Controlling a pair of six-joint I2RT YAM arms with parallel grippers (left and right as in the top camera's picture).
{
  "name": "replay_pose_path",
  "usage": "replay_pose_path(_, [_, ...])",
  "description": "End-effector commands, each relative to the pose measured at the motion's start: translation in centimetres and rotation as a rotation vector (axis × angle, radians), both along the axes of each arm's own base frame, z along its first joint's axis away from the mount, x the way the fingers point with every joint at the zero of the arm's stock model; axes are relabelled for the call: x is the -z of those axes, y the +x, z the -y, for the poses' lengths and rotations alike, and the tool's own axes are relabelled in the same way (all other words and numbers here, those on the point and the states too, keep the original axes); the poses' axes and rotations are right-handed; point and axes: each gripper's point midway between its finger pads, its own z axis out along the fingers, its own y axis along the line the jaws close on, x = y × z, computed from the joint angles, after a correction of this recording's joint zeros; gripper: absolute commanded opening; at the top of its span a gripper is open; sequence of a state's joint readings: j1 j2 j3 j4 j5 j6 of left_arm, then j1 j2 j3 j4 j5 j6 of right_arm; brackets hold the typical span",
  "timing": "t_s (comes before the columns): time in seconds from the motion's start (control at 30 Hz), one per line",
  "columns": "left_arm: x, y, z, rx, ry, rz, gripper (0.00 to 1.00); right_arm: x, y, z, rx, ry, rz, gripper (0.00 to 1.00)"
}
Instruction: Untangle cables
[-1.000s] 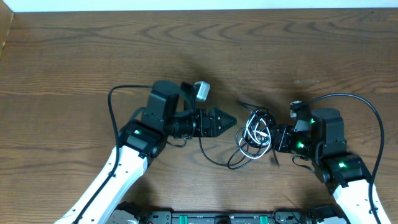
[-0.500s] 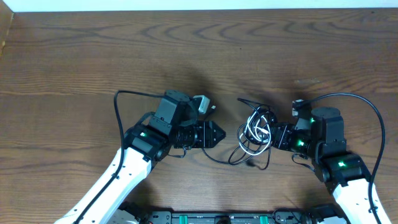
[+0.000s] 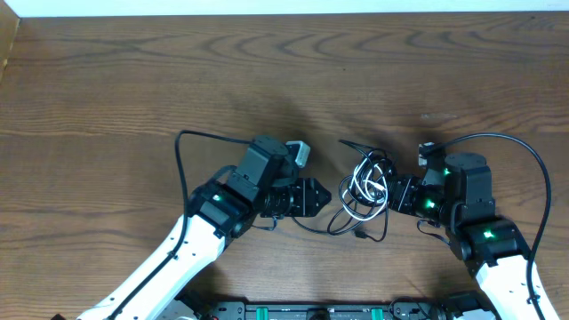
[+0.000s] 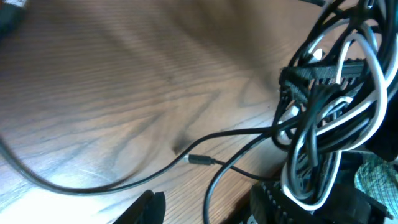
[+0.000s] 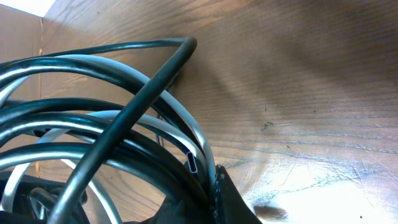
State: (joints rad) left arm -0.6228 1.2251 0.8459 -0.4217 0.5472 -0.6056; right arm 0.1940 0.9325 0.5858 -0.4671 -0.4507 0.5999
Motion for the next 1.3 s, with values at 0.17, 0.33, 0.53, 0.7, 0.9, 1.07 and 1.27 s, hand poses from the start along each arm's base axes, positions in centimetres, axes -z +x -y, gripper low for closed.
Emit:
replay_pose_path(0.17, [-1.1, 0.3, 1.7, -0.002, -0.086, -0.007, 0.49, -0.3, 0.1, 0.0, 0.011, 0.014, -0.002, 0.01])
replay_pose_path(0.33, [0.2, 0.7, 1.4, -0.026, -0.043, -0.024, 0.48, -0.3, 0.1, 0.0, 0.011, 0.014, -0.003, 0.01])
replay_pose_path(0.53, [2.4, 1.0, 1.4, -0.056, -0.002, -0.093, 0.41, -0.3, 0.0, -0.1, 0.008, 0.017, -0.004, 0.01])
replay_pose_path(0.7, [3.2, 1.7, 1.0, -0.091, 0.034, -0.088, 0.39, -0.4, -0.1, -0.3, -0.002, 0.027, -0.007, 0.01])
replay_pose_path(0.9, [3.0, 1.9, 1.0, -0.097, 0.028, -0.079, 0.39, -0.4, -0.1, -0.3, -0.004, 0.029, -0.007, 0.01])
replay_pose_path(1.07, [1.1, 1.4, 2.9, -0.023, -0.094, -0.079, 0.39, -0.4, -0.1, -0.3, -0.004, 0.029, -0.007, 0.01])
replay_pose_path(1.27, [-0.1, 1.4, 3.9, 0.019, -0.157, -0.06, 0.39, -0.3, -0.3, -0.3, -0.004, 0.027, -0.015, 0.01])
